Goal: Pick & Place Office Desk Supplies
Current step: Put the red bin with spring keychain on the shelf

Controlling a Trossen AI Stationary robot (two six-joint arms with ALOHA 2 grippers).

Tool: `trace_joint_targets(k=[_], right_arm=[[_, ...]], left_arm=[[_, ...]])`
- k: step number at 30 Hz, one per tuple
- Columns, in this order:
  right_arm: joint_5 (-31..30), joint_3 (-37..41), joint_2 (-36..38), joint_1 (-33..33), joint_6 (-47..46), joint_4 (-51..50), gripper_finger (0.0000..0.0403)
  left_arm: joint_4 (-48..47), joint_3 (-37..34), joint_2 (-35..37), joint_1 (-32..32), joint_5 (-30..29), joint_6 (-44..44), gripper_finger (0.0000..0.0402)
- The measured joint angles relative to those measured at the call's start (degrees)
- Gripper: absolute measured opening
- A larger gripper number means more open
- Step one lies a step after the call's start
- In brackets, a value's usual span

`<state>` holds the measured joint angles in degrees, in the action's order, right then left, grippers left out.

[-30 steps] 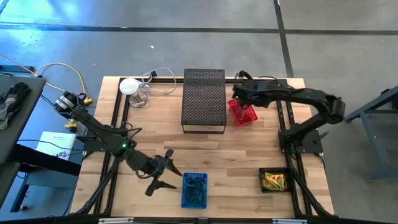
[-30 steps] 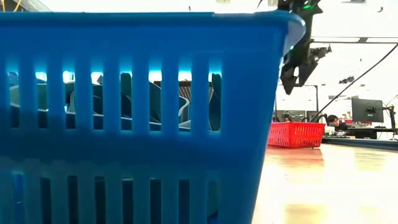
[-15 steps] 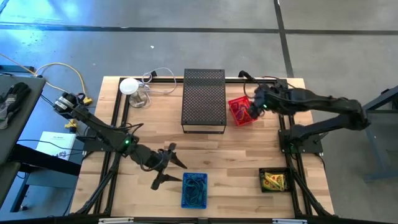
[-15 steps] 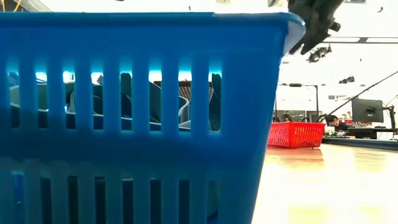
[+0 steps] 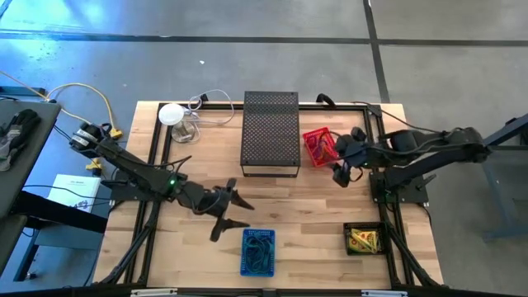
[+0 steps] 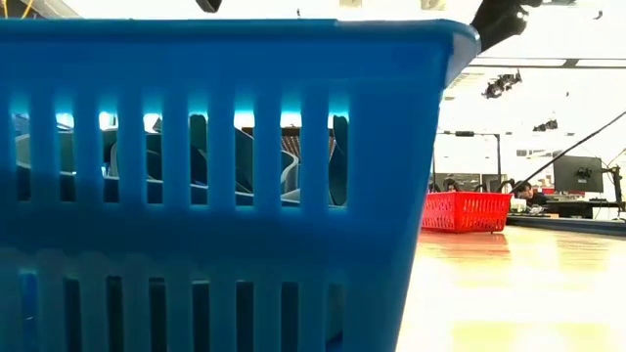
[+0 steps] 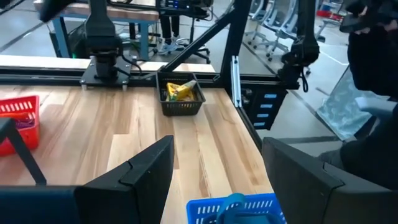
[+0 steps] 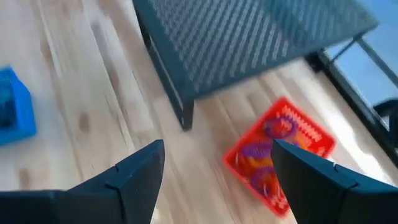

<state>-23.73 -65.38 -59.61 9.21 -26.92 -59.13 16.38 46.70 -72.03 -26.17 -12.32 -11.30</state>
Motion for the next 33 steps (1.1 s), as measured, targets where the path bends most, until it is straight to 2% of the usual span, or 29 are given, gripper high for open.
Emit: trace_joint_targets(k=[5,10,16,23,33], right_arm=[[1.90,1.60,-1.05,-0.33,0.20,-6.56,0.0282],[3.78,7.92,-2.61,-4.25,0.20,-8.10,0.0282],[8.16,14.19,-7.10,-10.32,6.86,-0.90,0.0282],[10.59,18.75,-15.11,-13.64,16.98,5.16,0.0282],[4.12,18.86,-23.47,-15.37,20.45,11.49,0.0256]], left_arm=[[0.00,0.00,0.00,0.62,0.00,-2.04,0.0237],[0.00,0.00,0.00,0.59,0.02,-2.11,0.0237],[0.00,0.00,0.00,0.57,0.02,-2.27,0.0237],[-0.10,0.00,-0.29,0.35,0.04,-2.28,0.0237],[0.45,0.00,-4.62,0.64,0.11,-2.13,0.0237]])
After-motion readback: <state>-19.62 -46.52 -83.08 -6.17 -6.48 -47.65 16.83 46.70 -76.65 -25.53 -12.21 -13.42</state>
